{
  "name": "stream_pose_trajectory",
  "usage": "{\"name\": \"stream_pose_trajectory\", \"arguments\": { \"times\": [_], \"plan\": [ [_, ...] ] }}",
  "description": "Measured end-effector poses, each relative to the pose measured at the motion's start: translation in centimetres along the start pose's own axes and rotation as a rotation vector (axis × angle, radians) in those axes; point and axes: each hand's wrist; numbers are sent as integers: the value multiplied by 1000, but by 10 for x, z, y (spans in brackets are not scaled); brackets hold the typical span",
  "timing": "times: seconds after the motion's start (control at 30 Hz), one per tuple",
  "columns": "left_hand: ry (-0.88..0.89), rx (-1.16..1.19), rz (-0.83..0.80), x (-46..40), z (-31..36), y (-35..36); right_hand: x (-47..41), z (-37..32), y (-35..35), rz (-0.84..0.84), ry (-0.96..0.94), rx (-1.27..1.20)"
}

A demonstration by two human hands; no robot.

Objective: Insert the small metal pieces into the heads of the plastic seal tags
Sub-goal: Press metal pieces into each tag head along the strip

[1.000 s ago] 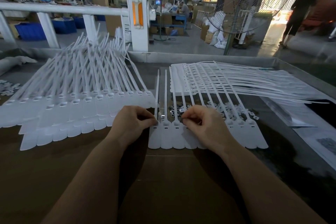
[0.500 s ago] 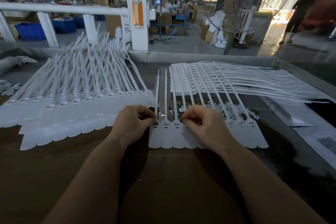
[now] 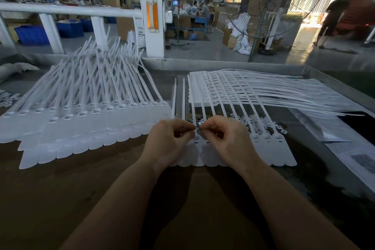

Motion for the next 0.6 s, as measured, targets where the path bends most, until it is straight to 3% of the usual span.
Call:
{"name": "stream_pose_trajectory", "arguments": {
  "times": [0.3,0.6],
  "plan": [
    [-73,235,-43,3,5,1,1,-7,-3,-23,130,-240],
    [-76,293,-40,2,6,0,0,-8,-3,-39,156,-312]
  ]
}}
Point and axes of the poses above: each hand's wrist, its own x-axis away from the middle knuckle, its own y-axis out of the palm, z = x × y, and after that the axes turned 9 degrees about z, right-handed
